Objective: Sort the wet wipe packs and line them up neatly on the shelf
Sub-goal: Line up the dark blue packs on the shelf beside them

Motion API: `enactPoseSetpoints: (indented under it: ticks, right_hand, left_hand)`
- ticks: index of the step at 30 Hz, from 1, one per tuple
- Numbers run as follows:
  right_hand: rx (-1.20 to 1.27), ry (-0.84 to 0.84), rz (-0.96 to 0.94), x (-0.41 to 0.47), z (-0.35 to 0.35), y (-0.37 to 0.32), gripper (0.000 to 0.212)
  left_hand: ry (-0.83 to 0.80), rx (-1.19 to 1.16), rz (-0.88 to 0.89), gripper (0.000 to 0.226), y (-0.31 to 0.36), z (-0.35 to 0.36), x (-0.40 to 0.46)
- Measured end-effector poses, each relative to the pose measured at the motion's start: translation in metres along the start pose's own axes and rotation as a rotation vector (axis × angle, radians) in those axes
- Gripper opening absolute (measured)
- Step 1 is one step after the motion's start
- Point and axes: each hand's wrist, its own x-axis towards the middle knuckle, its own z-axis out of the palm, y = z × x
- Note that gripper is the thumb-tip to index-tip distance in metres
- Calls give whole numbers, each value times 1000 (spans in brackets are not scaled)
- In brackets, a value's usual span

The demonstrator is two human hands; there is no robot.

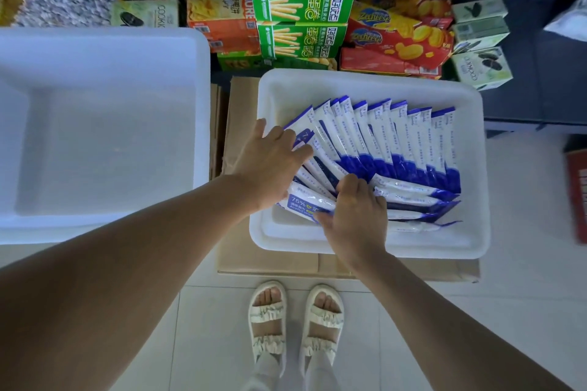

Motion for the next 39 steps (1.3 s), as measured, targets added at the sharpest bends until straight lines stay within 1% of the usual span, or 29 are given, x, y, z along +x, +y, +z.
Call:
enactPoseSetpoints:
  ticks: [2,5,8,9,11,13,19,23,26,28,30,32,34,36,39]
  right_hand:
    - [133,-28,20,-4,-2,2,52]
    - [306,0,39,-7,-3,8,39]
    - [375,27,42,-7,-2,16,17]
    - [380,35,42,-6,-3,20,14]
    - [353,48,51,-3,-8,26,19]
    - [330,61,68,0,-15,31,22]
    - [358,123,95,7,-45,42,24]
    - [382,139,133,9,-61,44,16]
    - [375,54,57,13,-54,33,10]
    - [335,-26,-11,15,-44,20,15]
    - [198,-49,-47,16,-36,6,24]
    - [27,-57,-40,18,-28,-4,30]
    - [-86,-72,4,19,-20,-13,35]
    - [-141,-52,20,19,-9,-20,35]
    - [-227,-69,-43,13,0,-29,29]
  left_hand:
    - [-10,47,19,68,2,3,-1]
    - [0,101,46,62,7,9,-4]
    - [2,81,61,56,16,13,-5]
    - [8,76,83,49,20,14,-4]
    - [9,55,118,31,24,16,-3]
    - [-6,25,115,25,24,13,-3]
    - [-11,-88,34,35,9,-18,-10]
    - [67,-221,-69,34,-6,-50,-17]
    - [131,-371,-201,33,-19,-67,-22]
    - [169,-440,-286,32,-29,-71,-25]
    - [193,-464,-348,35,-39,-70,-28]
    - [192,-497,-395,41,-46,-68,-31]
    - [194,-553,-429,47,-50,-65,-34]
    - [203,-611,-458,49,-53,-61,-36]
    - [201,-651,-467,47,-52,-58,-37]
